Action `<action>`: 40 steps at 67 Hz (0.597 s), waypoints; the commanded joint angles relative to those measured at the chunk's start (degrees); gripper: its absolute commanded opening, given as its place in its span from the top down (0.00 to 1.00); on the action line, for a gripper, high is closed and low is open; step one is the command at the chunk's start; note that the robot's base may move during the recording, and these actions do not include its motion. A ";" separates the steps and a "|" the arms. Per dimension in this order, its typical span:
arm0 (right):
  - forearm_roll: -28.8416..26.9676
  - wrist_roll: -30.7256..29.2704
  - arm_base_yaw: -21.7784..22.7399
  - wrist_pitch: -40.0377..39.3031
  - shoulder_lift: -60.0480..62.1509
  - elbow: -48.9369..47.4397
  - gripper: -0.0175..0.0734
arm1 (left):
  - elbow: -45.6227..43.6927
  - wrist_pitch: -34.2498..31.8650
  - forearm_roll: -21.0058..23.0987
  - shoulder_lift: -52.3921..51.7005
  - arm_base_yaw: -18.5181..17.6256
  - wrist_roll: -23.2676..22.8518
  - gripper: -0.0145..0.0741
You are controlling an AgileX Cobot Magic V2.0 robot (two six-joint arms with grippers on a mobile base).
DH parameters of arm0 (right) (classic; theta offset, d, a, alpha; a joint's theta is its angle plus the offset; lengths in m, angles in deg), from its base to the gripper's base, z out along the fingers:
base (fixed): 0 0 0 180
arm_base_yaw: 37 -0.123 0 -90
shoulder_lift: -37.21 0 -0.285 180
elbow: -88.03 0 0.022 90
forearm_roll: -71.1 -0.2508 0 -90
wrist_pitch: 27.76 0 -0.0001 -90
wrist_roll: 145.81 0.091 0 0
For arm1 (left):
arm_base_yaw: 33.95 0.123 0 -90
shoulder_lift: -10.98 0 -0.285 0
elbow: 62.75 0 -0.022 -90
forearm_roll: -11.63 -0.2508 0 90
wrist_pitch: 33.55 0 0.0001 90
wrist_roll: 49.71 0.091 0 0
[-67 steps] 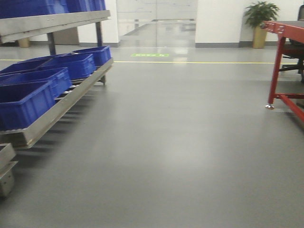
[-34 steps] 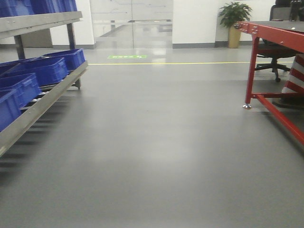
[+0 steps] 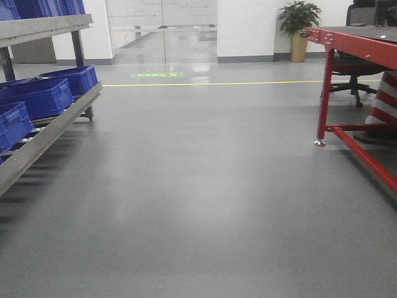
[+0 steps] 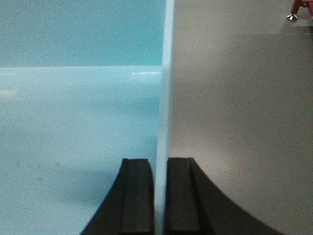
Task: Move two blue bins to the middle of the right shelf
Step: 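Drive the base along the aisle to the other bin shelf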
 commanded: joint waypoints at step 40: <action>-0.80 -0.20 -0.23 -2.18 0.82 -0.55 0.99 | -0.61 -2.73 -0.37 -0.47 -0.18 -0.20 0.96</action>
